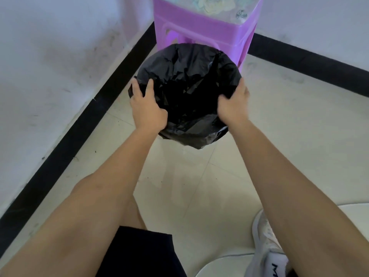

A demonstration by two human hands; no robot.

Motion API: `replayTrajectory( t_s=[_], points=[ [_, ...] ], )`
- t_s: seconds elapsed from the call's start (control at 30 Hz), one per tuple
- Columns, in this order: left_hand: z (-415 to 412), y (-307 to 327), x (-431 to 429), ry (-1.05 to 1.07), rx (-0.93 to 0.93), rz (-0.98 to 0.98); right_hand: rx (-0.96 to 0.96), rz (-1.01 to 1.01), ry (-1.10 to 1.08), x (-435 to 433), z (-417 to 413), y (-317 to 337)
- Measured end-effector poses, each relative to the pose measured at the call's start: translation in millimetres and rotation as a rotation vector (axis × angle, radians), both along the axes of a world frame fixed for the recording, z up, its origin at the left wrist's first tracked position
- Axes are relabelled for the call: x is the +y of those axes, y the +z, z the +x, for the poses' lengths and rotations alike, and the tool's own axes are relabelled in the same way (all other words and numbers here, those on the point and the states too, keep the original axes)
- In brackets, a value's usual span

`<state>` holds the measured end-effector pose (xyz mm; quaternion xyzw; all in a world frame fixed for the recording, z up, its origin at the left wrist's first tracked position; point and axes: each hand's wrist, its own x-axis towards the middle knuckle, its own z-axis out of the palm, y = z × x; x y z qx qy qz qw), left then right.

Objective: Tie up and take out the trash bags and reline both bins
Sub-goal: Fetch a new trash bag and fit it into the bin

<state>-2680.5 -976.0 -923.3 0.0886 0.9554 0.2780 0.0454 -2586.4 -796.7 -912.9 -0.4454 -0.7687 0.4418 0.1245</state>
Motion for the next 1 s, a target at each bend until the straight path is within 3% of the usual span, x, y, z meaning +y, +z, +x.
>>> replayTrajectory(
  t_s=[0.07, 0.23, 0.4, 0.5, 0.57, 0.63, 0.7, 0.73, 0.8, 0.87, 1.0],
  points=[
    [-1.5, 0.6, 2.4, -0.008, -0.099, -0.169, -0.172, 0.137, 0.104, -6.0, -3.1, -10.1],
    [3.6, 11.0, 1.1, -0.056, -0.161, -0.480, -0.208, 0.191, 0.159, 4.5, -9.5, -5.6],
    [15.3, 34.4, -25.0, -0.090, -0.070, -0.838, -0.209, 0.219, 0.340, 16.8, -1.9, -5.7],
    [14.1, 51.7, -33.4, -0.137, 0.210, -0.867, -0.174, 0.266, 0.424, 22.8, 6.7, -11.5],
    [11.6, 57.1, -27.2, -0.340, 0.474, -0.742, -0.156, 0.305, 0.497, 25.4, 13.4, -14.8],
    [7.4, 50.7, -15.4, -0.755, 0.676, -0.695, -0.142, 0.338, 0.588, 26.8, 18.5, -16.1],
    [-0.9, 35.8, -8.0, -1.096, 0.703, -0.819, -0.152, 0.353, 0.684, 27.0, 20.5, -15.7],
    [-4.9, 27.2, -8.2, -1.172, 0.626, -0.989, -0.161, 0.352, 0.720, 26.7, 20.7, -14.9],
    [-11.0, 7.2, -12.9, -1.185, 0.553, -1.366, -0.163, 0.354, 0.750, 24.9, 21.5, -13.6],
    [-10.3, -8.6, -19.5, -1.159, 0.555, -1.567, -0.160, 0.370, 0.748, 20.9, 22.8, -14.6],
    [0.5, -15.4, -27.4, -1.133, 0.595, -1.515, -0.168, 0.401, 0.729, 18.4, 24.4, -19.2]
  ],
)
